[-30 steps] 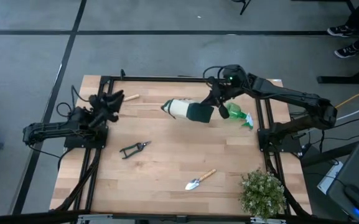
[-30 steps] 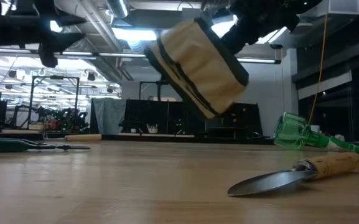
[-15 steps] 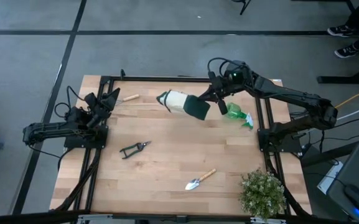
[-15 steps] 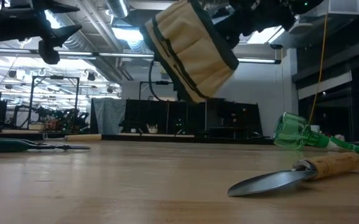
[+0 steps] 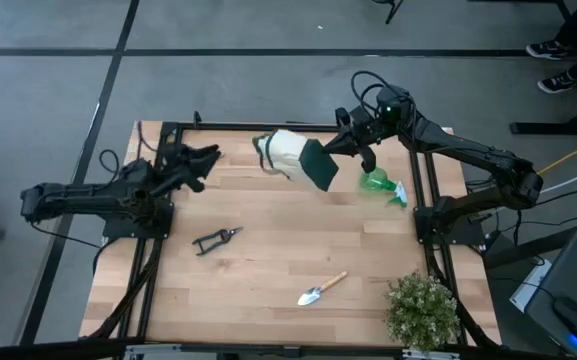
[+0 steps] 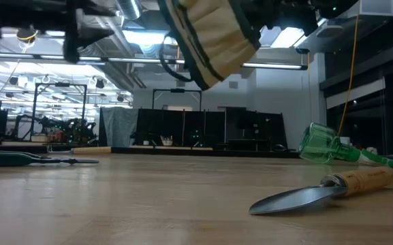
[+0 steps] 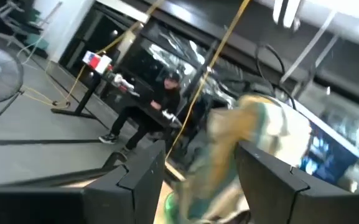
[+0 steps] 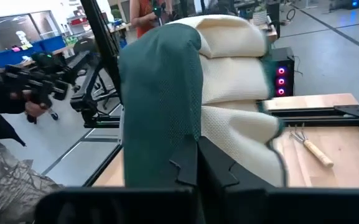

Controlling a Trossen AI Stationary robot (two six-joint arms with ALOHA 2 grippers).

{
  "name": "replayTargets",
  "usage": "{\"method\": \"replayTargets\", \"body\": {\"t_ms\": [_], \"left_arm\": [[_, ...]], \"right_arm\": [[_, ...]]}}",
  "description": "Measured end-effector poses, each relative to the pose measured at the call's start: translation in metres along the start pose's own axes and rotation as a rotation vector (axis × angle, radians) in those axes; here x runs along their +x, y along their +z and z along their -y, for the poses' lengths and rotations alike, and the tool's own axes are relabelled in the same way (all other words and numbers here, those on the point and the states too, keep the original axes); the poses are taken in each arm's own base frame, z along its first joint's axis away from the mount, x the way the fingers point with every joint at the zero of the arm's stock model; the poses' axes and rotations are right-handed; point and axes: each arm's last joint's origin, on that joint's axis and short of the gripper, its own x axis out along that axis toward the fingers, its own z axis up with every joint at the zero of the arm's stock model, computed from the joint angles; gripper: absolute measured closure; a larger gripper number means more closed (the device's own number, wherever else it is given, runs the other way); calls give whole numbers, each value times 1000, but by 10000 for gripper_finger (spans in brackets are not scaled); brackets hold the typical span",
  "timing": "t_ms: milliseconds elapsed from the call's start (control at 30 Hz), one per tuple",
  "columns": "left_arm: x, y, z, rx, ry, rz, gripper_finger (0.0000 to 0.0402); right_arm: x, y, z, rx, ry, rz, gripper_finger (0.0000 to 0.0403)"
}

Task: Pick & Place Garden tools in Gardening bag
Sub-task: Prepare the gardening bag

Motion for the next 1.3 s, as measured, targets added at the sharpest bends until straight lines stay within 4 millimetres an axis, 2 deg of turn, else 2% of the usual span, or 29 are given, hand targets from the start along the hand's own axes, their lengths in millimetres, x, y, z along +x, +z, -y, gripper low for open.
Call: {"method": "replayTargets", "body": {"t_ms": [100,233,400,533,633,867,1300], "left_arm": [[20,6,14,17,-25,-49,212],[48,14,25,-130,-72,-115,211],[75,19,27,-179,-172,-233,210],[90,22,25,-174,-211,-284,210],[96,23,24,-164,-238,-299,211],[103,26,31,-166,-445,-292,220],[108,17,28,-242,-455,-370,296]], "right_arm": [[0,0,0,-3,0,2,403],[1,0,-1,-9,6,2,403],[6,0,-5,-16,24,-3,403],[9,-1,-9,-18,71,-9,403],[12,-1,-11,-18,86,-12,403],[13,-1,-12,-20,79,-12,403],[13,0,-11,-34,22,1,403]]}}
